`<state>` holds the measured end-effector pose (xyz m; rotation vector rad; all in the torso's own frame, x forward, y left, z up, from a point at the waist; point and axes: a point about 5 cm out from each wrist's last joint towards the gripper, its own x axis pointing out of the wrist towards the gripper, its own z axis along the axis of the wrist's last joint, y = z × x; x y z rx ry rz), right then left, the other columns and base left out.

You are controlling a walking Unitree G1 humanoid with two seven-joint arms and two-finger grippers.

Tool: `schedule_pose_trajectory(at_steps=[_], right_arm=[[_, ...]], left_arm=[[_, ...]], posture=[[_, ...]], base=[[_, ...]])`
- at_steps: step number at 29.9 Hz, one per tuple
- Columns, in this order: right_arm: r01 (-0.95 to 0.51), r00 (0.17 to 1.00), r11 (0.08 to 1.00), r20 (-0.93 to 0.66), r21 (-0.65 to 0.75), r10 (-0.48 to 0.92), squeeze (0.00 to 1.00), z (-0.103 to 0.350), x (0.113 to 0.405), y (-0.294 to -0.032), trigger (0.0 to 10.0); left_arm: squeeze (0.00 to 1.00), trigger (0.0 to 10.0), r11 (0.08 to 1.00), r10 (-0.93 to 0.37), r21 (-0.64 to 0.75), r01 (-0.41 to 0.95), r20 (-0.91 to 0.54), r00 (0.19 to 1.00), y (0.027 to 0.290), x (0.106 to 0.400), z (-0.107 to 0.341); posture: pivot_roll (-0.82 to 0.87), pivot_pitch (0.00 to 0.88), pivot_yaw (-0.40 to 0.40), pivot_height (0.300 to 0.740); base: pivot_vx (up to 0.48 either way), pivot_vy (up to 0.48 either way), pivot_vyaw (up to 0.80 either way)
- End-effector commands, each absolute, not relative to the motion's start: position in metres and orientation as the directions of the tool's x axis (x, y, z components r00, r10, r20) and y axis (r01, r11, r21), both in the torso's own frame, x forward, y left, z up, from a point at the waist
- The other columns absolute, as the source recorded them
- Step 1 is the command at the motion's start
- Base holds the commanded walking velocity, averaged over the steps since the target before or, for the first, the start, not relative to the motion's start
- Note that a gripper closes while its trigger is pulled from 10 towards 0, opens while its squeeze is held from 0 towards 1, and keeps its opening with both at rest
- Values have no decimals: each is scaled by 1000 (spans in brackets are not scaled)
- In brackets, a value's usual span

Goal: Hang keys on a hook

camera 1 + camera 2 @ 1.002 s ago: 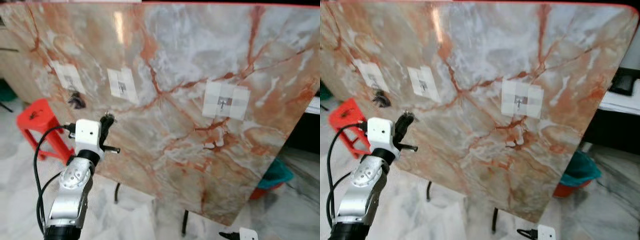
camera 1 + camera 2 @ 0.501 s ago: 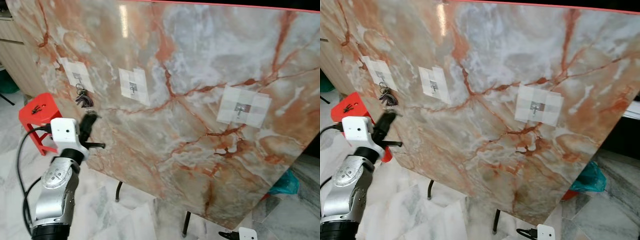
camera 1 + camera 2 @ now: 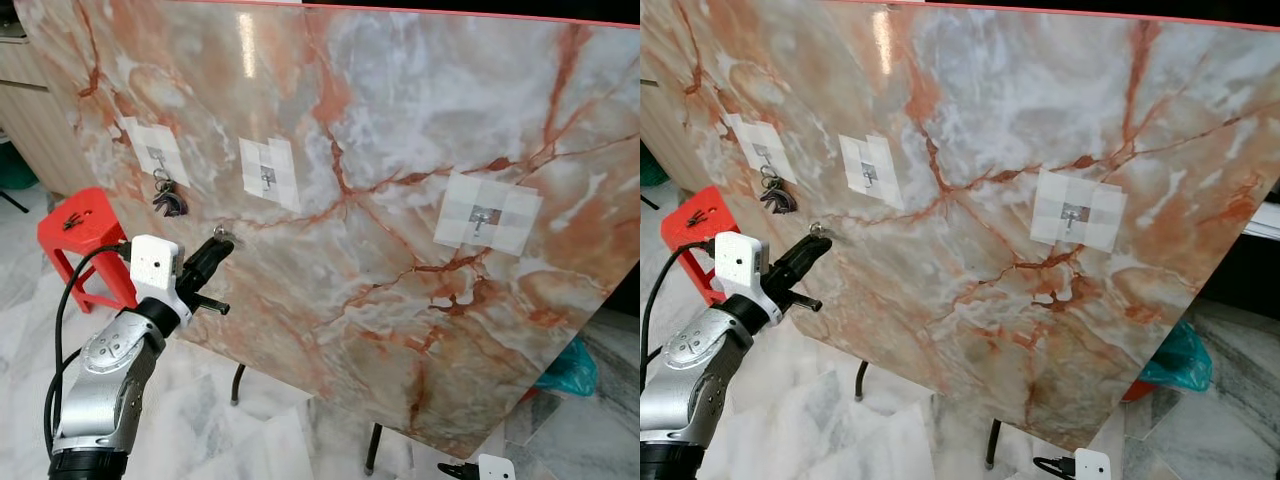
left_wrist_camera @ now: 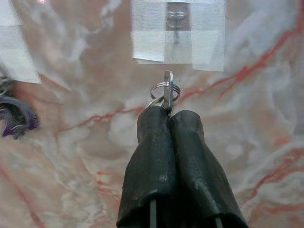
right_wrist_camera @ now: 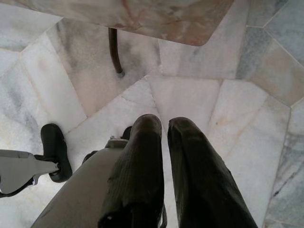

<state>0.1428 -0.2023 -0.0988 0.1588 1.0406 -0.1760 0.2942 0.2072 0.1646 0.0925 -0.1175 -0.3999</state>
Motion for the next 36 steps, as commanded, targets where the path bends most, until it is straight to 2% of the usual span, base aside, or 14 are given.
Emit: schedule_pose_trajectory(at_steps=[1, 13, 36], right_arm=[[207, 491, 977, -869, 46, -63, 0, -100, 141, -200, 10000], [199, 502, 979, -863, 47, -60, 0, -99, 143, -200, 10000], [186, 507, 982, -860, 45, -56, 0, -98, 144, -201, 10000]], left_arm=[[0, 10000, 876, -472, 164, 454, 94, 876, 202, 292, 175], [0, 10000, 838, -514, 259, 480, 81, 854, 212, 292, 189], [0, 10000, 812, -551, 265, 520, 51, 833, 201, 289, 181]], posture=[[15, 8, 15, 740], [28, 15, 13, 740], [27, 24, 10, 740]], base=[[0, 0, 0], [0, 0, 0], [296, 0, 0]])
